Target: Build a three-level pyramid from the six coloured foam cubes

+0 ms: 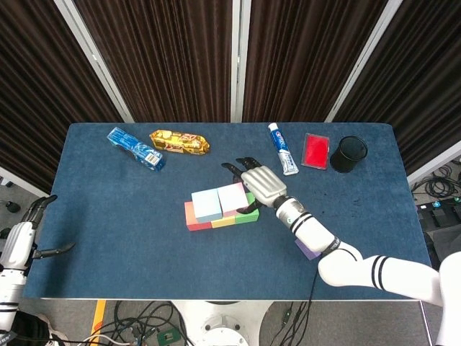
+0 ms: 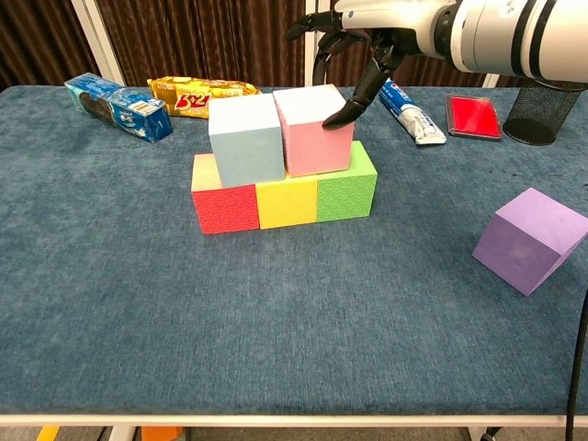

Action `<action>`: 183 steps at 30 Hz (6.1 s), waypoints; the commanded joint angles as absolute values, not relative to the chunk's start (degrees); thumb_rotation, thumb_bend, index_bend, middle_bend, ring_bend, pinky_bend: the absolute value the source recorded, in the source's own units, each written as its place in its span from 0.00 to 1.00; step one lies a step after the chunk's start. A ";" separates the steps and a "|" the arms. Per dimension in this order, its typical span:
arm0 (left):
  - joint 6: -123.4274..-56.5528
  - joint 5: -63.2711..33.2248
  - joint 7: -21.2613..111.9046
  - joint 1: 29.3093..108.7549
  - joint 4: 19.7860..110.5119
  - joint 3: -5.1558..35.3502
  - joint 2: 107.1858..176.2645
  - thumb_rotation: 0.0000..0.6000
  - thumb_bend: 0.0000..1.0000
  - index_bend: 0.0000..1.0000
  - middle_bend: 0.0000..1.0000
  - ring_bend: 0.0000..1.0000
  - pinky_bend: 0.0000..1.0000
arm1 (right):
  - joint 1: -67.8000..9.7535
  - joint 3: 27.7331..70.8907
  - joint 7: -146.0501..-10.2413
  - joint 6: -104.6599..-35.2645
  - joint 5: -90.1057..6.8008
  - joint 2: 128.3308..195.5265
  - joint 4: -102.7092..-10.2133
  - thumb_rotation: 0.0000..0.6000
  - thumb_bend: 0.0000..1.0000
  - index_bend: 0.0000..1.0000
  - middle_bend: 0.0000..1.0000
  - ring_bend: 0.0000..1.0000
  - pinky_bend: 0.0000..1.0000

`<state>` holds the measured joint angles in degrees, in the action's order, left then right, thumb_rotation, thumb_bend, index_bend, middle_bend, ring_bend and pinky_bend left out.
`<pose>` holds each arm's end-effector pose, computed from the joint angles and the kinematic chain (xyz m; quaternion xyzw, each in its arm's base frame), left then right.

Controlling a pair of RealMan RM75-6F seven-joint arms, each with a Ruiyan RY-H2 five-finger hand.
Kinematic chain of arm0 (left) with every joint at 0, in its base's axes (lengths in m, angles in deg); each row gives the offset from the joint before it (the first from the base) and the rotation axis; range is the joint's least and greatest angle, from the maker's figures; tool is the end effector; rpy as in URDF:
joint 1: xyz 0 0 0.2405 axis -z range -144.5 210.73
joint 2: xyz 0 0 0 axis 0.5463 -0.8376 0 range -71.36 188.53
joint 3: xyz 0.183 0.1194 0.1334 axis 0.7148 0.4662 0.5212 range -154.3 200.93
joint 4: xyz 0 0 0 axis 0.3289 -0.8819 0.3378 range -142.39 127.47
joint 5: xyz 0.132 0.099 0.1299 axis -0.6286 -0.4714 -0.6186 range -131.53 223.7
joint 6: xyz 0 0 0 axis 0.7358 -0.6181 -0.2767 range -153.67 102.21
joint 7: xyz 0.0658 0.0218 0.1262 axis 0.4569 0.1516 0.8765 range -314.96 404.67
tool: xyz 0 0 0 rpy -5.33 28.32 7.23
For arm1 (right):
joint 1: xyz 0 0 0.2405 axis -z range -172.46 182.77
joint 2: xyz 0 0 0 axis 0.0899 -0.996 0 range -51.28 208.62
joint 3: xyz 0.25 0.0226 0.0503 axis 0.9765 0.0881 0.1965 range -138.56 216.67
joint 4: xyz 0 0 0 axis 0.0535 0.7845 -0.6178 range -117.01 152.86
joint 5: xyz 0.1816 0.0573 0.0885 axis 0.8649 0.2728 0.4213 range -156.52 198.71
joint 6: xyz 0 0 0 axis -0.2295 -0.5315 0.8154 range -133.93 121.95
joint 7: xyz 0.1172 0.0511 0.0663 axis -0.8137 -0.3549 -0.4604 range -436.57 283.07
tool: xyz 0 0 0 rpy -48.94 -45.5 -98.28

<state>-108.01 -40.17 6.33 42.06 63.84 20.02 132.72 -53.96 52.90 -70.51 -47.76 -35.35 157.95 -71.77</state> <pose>-0.3530 0.2120 0.1352 -0.4962 -0.5131 -0.5235 0.4653 -0.0525 -0.3869 0.0146 0.7664 -0.4094 0.3989 0.2930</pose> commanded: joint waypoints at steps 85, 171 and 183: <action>-111.02 -40.64 1.12 40.04 60.88 20.27 132.91 1.00 0.07 0.09 0.11 0.01 0.14 | -70.20 52.96 -51.56 -49.90 -15.71 163.78 -73.65 1.00 0.05 0.00 0.41 0.00 0.00; -110.26 -39.41 19.07 41.26 75.83 18.64 131.26 1.00 0.07 0.09 0.11 0.01 0.14 | -38.35 35.30 -69.01 -61.08 -58.92 130.99 -86.30 1.00 0.00 0.00 0.23 0.00 0.00; -109.76 -38.83 23.28 41.77 78.11 18.30 132.61 1.00 0.07 0.09 0.11 0.01 0.14 | -34.67 31.14 -67.54 -58.74 -68.57 137.16 -75.68 1.00 0.00 0.00 0.21 0.00 0.00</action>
